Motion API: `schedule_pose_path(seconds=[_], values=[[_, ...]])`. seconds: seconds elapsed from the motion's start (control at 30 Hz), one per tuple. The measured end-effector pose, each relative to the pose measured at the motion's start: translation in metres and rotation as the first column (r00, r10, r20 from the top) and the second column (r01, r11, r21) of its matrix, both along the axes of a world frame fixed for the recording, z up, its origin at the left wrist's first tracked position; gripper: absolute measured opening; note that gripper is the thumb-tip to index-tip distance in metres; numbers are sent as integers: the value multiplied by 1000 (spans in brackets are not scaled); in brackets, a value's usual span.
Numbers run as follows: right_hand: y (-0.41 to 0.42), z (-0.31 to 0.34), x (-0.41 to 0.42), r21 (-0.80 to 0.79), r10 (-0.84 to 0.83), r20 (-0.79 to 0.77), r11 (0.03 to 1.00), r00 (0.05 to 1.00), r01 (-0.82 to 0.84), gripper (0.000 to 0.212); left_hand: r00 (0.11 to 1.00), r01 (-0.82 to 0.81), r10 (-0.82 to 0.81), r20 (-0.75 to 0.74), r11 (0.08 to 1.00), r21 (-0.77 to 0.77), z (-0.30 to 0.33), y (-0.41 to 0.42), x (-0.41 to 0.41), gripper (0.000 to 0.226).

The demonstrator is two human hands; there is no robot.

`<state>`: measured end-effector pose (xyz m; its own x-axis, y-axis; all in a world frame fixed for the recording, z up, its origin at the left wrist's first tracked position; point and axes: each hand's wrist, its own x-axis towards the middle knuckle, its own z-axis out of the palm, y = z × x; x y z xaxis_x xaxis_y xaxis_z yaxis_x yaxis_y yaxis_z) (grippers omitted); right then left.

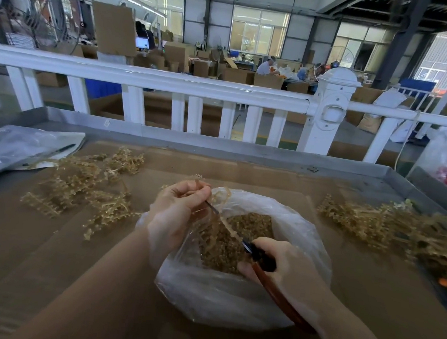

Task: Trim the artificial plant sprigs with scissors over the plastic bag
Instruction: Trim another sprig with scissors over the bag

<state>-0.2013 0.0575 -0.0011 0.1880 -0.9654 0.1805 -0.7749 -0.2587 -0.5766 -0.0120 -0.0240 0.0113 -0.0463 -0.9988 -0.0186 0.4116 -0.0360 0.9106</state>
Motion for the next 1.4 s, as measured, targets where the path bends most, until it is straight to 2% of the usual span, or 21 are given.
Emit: schedule_pose_path(seconds=[0.13, 0.4, 0.57, 0.7, 0.8, 0.93, 1.03, 1.2, 1.3, 1.4], values=[[-1, -1, -2, 20, 9, 57, 1000, 998, -11, 22, 992, -31, 35, -122, 999, 34, -3, 1, -3, 34], [-4, -2, -4, 39, 32, 135, 999, 990, -38, 21, 987, -64, 72, -142, 996, 59, -1, 4, -10, 47], [-3, -3, -3, 27, 17, 139, 999, 990, -21, 24, 971, -142, 157, -182, 986, 89, -2, 5, -13, 31], [-3, -2, -1, -6, -24, 146, 1000, 989, 25, 28, 954, -144, 174, -242, 980, 137, -10, 9, -17, 23], [-4, -1, -2, 4, -25, 113, 1000, 993, 24, 28, 953, -135, 161, -258, 984, 115, -13, 9, -17, 22], [-5, -2, -3, 34, -17, 107, 999, 994, 14, 25, 979, -96, 97, -179, 995, 15, -14, 11, -18, 19], [-6, -2, -2, 46, -14, 100, 999, 995, 9, 25, 990, -103, 100, -101, 994, -25, -15, 12, -20, 32], [-6, 1, -2, 70, -7, 121, 998, 993, -1, 26, 997, -76, 78, 3, 982, -175, -13, 11, -16, 42], [-6, 3, -1, 64, -13, 115, 998, 993, 5, 29, 999, -36, 39, 14, 980, -195, -11, 10, -14, 48], [-5, 6, -1, 63, -2, 108, 998, 994, -5, 26, 1000, -6, 5, -6, 981, -195, -10, 9, -12, 38]])
